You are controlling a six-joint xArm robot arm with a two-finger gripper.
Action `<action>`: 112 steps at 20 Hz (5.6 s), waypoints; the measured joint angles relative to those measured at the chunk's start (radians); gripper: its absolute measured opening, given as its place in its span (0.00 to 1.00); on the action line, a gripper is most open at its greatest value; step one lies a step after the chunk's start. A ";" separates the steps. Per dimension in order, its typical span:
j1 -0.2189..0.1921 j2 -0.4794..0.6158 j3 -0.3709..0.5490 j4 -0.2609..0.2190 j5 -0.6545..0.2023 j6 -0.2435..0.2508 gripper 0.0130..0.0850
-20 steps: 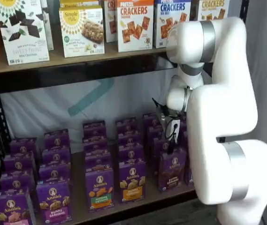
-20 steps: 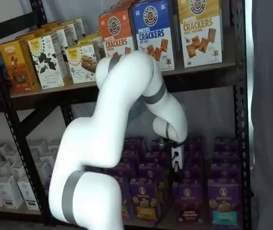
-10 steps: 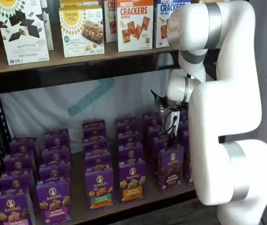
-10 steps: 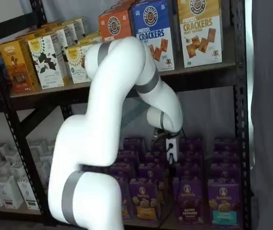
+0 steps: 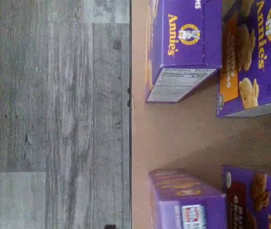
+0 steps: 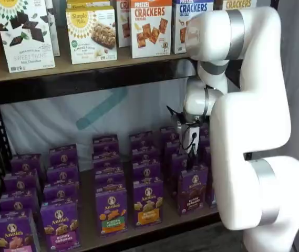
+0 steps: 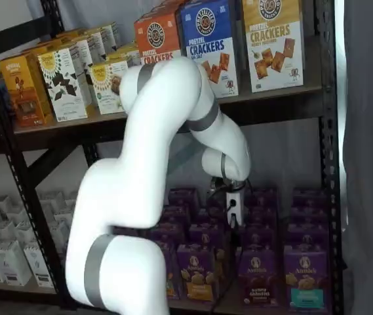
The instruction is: Pick up the purple box with a brown patch in the center, on the bottom shelf, the fifth box from the left
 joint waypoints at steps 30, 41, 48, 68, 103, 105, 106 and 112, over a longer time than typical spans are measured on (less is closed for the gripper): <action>-0.053 0.278 -0.282 -0.075 0.043 0.012 1.00; -0.060 0.332 -0.320 -0.158 0.048 0.075 0.94; -0.060 0.337 -0.318 -0.169 0.053 0.084 0.72; -0.063 0.302 -0.297 -0.165 0.066 0.078 0.22; 0.063 -0.189 0.414 0.065 -0.219 -0.016 0.22; 0.077 -0.228 0.475 0.055 -0.251 0.007 0.22; 0.085 -0.247 0.503 0.055 -0.266 0.012 0.22; 0.123 -0.382 0.668 0.019 -0.305 0.084 0.22</action>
